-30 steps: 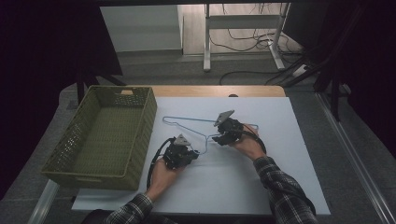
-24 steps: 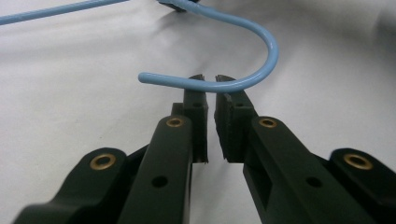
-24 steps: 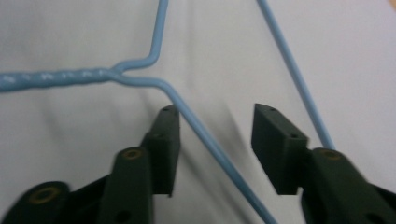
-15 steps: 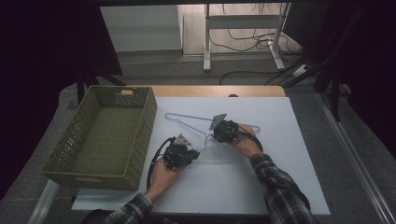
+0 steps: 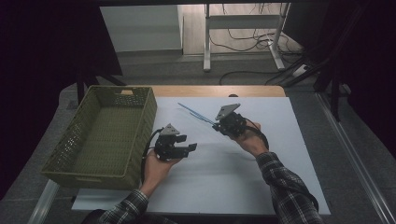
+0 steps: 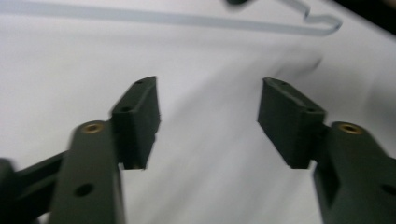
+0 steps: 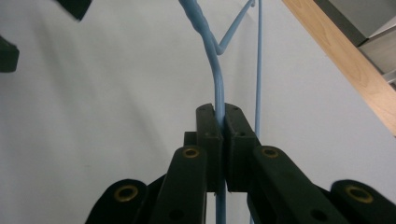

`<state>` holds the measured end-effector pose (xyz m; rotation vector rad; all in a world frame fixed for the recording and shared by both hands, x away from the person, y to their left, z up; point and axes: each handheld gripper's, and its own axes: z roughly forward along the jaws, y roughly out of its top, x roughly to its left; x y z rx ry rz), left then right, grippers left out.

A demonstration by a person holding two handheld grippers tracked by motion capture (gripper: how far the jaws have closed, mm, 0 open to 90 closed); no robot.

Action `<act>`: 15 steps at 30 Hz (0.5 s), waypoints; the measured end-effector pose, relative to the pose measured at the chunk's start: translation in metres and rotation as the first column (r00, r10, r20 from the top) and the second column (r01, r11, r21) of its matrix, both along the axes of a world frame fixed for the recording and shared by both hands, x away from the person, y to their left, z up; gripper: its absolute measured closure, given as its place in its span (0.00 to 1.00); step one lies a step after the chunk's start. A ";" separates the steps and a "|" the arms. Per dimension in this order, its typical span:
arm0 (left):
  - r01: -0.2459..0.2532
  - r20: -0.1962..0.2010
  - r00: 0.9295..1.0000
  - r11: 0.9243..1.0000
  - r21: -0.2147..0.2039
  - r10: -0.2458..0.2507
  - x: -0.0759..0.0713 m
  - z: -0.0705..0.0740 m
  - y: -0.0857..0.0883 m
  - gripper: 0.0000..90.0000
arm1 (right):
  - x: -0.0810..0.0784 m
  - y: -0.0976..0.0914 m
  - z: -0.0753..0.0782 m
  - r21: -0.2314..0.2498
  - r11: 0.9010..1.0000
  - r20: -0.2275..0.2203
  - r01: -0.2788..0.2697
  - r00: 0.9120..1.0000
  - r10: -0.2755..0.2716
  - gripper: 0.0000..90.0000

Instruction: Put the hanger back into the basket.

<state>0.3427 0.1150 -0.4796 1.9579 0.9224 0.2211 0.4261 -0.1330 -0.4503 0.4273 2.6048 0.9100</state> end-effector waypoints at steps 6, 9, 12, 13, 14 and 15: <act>0.068 0.110 0.992 0.997 -0.037 -0.064 0.012 0.031 -0.006 0.50 | -0.012 0.000 0.008 0.037 0.999 -0.057 0.012 0.998 -0.010 0.96; 0.080 0.146 0.986 0.997 -0.015 -0.077 0.016 0.036 -0.016 0.57 | -0.018 0.001 0.008 0.048 0.999 -0.077 0.010 0.997 -0.007 0.96; 0.099 0.157 0.983 0.995 -0.006 -0.097 0.019 0.038 -0.023 0.64 | -0.023 0.002 0.009 0.059 0.998 -0.098 0.010 0.995 -0.004 0.96; 0.104 0.165 0.981 0.995 -0.003 -0.103 0.018 0.038 -0.025 0.66 | -0.024 0.002 0.009 0.064 0.998 -0.106 0.009 0.994 -0.002 0.96; 0.117 0.167 0.979 0.993 -0.001 -0.115 0.018 0.039 -0.027 0.70 | -0.025 0.002 0.009 0.068 0.998 -0.110 0.004 0.994 0.004 0.96; 0.120 0.167 0.979 0.993 0.008 -0.119 0.018 0.039 -0.029 0.75 | -0.027 0.002 0.009 0.073 0.997 -0.116 0.002 0.993 0.006 0.96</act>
